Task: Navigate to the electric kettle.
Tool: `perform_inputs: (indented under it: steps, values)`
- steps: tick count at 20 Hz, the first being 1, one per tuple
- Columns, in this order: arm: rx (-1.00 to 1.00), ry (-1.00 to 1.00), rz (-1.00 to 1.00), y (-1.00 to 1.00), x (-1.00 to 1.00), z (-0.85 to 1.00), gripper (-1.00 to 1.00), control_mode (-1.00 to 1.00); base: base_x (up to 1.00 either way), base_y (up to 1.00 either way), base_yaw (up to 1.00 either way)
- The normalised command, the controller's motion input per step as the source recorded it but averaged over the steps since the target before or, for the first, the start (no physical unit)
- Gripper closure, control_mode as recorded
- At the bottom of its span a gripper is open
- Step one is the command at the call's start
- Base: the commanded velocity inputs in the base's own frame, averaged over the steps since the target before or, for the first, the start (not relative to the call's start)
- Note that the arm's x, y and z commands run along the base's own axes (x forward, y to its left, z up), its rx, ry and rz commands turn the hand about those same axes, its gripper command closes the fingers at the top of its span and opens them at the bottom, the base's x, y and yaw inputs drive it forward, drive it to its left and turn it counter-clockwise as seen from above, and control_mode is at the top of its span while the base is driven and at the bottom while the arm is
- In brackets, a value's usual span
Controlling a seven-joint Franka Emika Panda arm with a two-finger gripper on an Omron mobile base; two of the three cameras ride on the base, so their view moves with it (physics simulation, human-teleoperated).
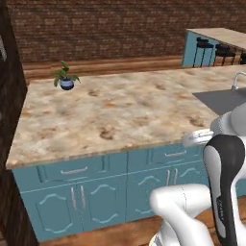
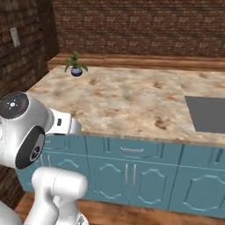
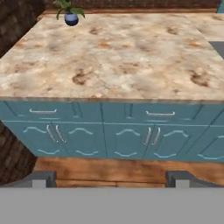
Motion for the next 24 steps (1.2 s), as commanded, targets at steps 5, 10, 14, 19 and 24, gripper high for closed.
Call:
perform_inputs:
  steps: [5, 10, 14, 19, 24]
  values:
    - [0.00, 0.00, 0.00, 0.00, 0.00, 0.00, -1.00, 1.00, -0.03, -1.00, -0.61]
    - [0.00, 0.00, 0.00, 0.00, 0.00, 0.00, -1.00, 1.00, 0.00, -0.73, -0.78]
    - [0.00, 0.00, 0.00, 0.00, 0.00, 0.00, -1.00, 1.00, 0.00, -0.31, -0.85]
    - [0.00, 0.00, 0.00, 0.00, 0.00, 0.00, -1.00, 1.00, 0.00, -0.20, -0.85]
    - [0.00, 0.00, 0.00, 0.00, 0.00, 0.00, -1.00, 1.00, 0.54, -0.22, -0.63]
